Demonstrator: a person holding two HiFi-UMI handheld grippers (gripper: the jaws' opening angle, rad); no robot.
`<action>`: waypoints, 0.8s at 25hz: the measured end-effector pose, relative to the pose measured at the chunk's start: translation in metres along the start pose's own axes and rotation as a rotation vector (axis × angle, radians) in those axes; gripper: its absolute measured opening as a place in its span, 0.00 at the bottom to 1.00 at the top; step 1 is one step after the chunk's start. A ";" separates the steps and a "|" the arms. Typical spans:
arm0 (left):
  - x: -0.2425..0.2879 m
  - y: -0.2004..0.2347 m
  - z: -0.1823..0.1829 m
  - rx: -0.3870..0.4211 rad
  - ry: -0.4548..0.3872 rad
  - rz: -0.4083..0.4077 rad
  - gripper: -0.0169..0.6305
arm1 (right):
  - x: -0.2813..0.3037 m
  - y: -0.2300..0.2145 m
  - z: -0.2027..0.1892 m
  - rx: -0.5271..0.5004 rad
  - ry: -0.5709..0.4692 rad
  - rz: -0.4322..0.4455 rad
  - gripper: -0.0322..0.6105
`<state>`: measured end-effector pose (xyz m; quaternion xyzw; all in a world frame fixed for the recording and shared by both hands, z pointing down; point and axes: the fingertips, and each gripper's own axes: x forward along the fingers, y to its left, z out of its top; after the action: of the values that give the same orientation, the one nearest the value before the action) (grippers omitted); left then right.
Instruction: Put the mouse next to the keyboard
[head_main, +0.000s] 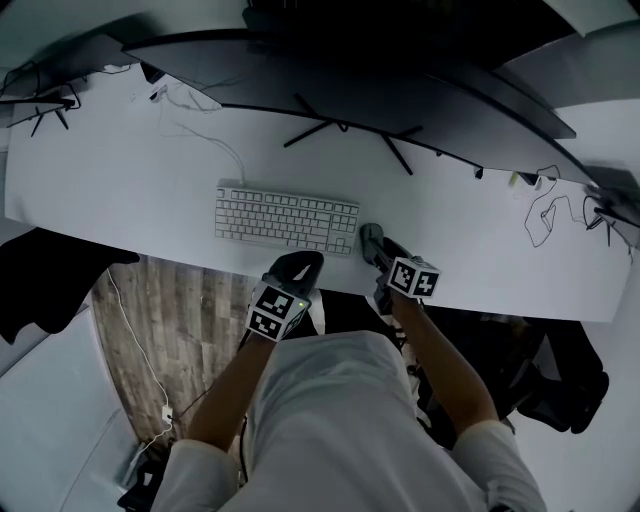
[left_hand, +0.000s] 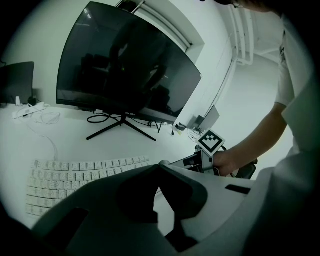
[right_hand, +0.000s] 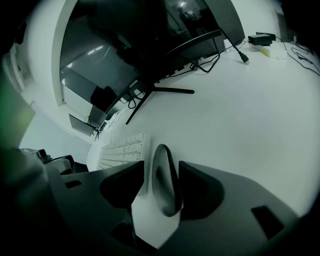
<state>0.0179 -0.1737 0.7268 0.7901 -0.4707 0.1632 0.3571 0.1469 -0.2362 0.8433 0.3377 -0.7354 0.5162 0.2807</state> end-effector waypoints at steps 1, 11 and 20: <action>0.000 -0.001 0.000 0.002 0.002 0.000 0.05 | -0.001 -0.002 0.001 -0.001 -0.003 -0.004 0.37; 0.001 -0.012 0.012 0.015 -0.013 0.024 0.05 | -0.010 -0.005 0.009 -0.072 -0.012 0.011 0.37; 0.003 -0.026 0.028 0.050 -0.046 0.061 0.05 | -0.033 0.013 0.033 -0.269 -0.062 0.056 0.32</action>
<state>0.0397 -0.1873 0.6985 0.7875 -0.4985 0.1674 0.3213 0.1553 -0.2576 0.8008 0.2922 -0.8153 0.4100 0.2861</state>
